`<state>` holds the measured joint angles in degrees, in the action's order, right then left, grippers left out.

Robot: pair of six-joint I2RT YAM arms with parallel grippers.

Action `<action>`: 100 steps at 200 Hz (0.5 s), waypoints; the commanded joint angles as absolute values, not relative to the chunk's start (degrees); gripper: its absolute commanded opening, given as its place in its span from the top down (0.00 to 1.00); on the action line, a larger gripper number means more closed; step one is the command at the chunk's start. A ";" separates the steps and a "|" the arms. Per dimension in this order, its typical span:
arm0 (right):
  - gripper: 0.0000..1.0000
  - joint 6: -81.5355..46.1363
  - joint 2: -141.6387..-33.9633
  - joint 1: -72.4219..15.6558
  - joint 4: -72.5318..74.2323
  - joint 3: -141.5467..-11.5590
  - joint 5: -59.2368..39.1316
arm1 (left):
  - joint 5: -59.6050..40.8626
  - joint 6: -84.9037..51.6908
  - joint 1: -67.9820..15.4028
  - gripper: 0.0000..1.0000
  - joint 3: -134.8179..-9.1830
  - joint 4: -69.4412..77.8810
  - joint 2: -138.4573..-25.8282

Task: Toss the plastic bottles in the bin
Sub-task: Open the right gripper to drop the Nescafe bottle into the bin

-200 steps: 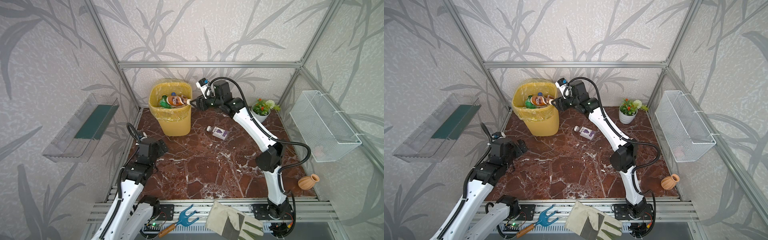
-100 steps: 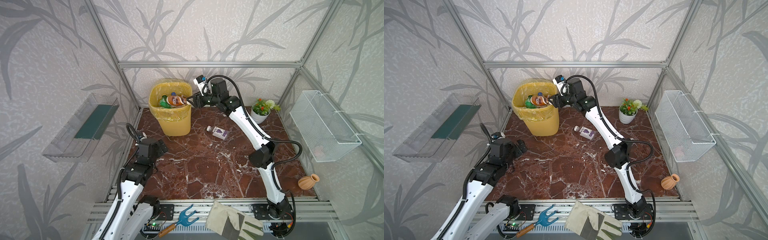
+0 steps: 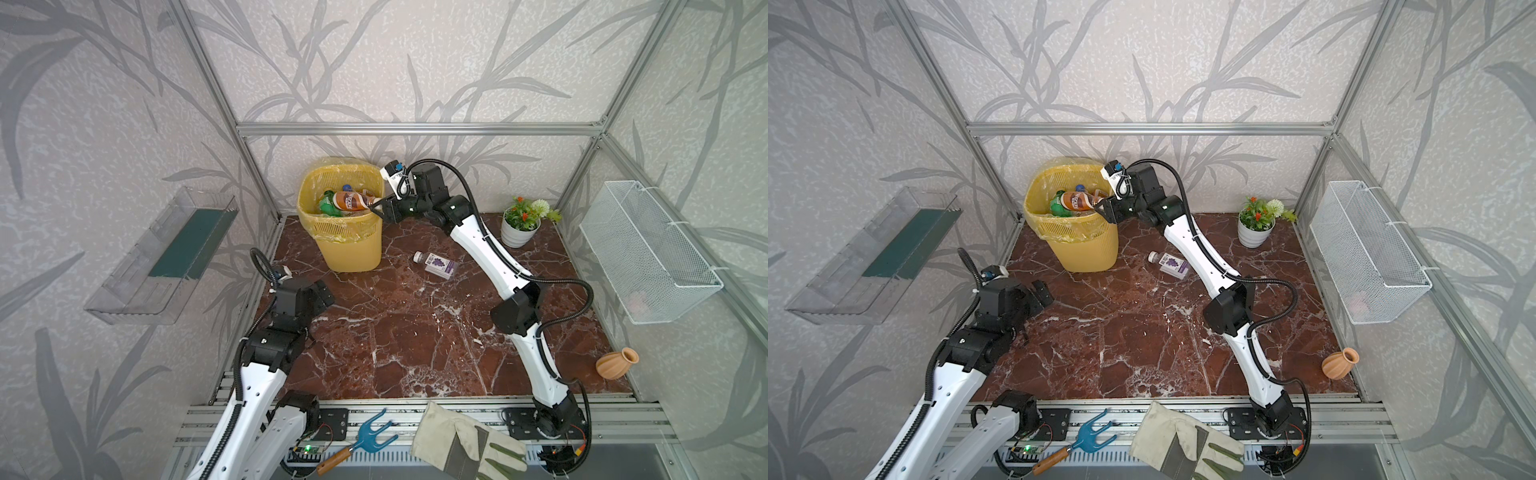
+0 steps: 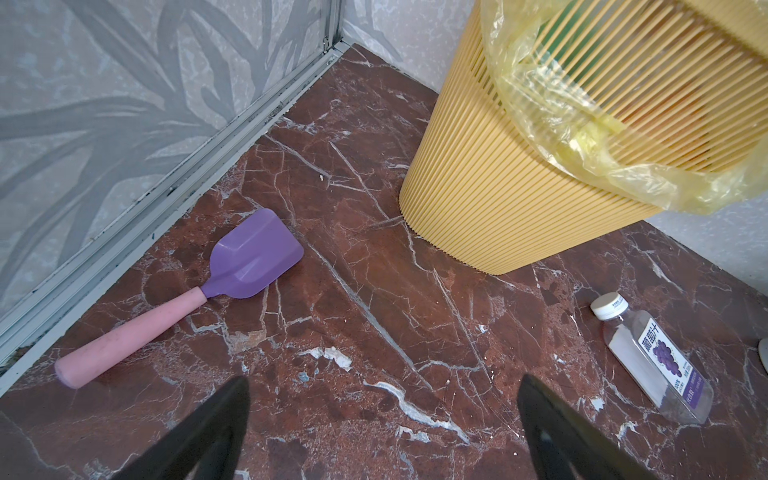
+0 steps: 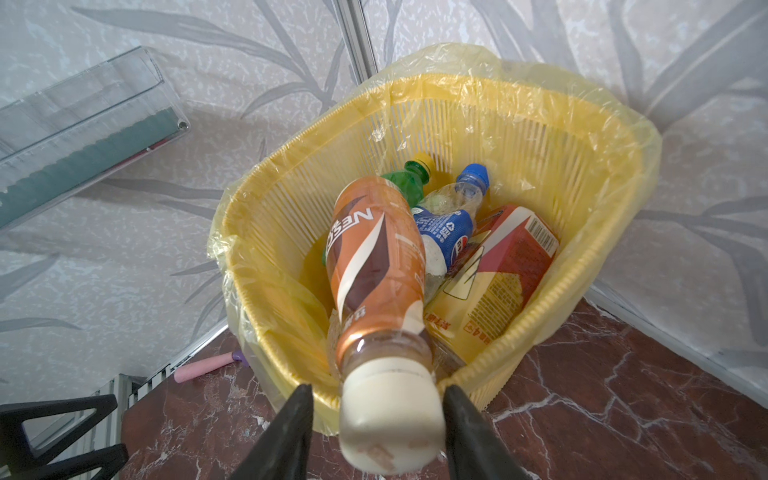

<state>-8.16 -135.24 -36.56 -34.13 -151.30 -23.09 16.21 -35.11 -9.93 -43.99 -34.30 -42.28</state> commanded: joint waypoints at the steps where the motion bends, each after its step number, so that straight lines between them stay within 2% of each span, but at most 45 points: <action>1: 0.54 -8.78 -137.31 -36.94 -33.50 -153.69 -23.66 | 17.62 -34.64 -9.40 0.01 -43.43 -35.10 -41.42; 31: 0.75 -11.78 -138.31 -37.24 -30.49 -153.90 -22.63 | 17.80 -34.37 -9.05 0.01 -43.66 -35.34 -41.04; 59: 0.82 -17.19 -141.20 -38.12 -20.60 -155.24 -19.28 | 17.63 -34.12 -8.77 0.01 -44.04 -35.53 -40.74; 84: 0.82 -21.64 -145.79 -38.14 -16.69 -163.76 -19.42 | 16.76 -34.26 -8.53 0.01 -44.46 -35.90 -40.64; 92: 0.78 -21.25 -145.84 -38.44 -16.31 -165.50 -18.62 | 16.70 -34.25 -8.53 0.01 -44.44 -36.25 -40.40; 100: 0.70 -21.29 -145.13 -38.65 -14.39 -164.51 -17.52 | 16.95 -34.22 -8.57 0.01 -44.14 -36.35 -40.00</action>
